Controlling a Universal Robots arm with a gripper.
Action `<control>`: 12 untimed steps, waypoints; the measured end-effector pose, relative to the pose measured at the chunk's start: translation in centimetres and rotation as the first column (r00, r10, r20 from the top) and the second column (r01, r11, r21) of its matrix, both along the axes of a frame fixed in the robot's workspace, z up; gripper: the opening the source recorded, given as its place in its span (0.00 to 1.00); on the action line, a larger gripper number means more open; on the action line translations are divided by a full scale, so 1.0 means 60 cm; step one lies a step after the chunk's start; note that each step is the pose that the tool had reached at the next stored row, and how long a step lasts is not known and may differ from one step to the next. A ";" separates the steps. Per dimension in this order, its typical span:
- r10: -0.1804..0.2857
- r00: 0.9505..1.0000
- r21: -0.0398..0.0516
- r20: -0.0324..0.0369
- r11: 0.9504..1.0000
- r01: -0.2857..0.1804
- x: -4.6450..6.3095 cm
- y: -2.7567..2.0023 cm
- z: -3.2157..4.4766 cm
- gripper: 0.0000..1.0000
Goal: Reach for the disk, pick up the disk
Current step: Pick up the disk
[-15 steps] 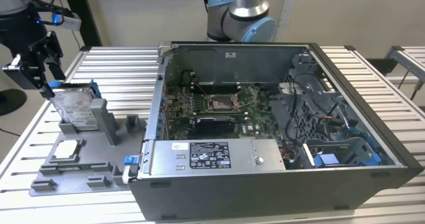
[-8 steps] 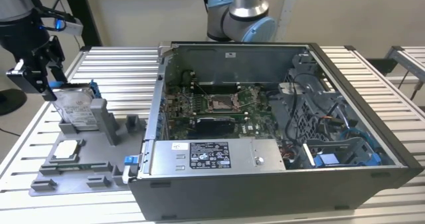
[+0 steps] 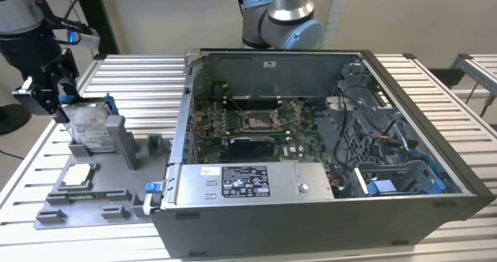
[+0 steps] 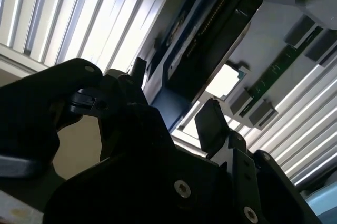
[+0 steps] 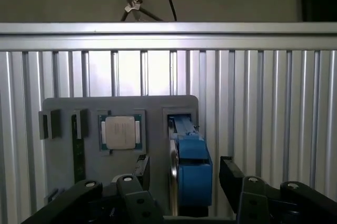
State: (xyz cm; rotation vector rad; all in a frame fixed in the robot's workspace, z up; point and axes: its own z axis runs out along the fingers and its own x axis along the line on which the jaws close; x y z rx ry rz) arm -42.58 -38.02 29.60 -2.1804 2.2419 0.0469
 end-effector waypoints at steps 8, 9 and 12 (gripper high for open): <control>-0.006 1.000 0.000 0.000 1.000 0.006 0.000 0.0001 -0.021 1.00; -0.006 1.000 0.000 0.000 1.000 0.006 0.000 0.0002 -0.024 1.00; -0.008 1.000 0.000 0.000 1.000 0.008 0.000 0.0004 -0.030 1.00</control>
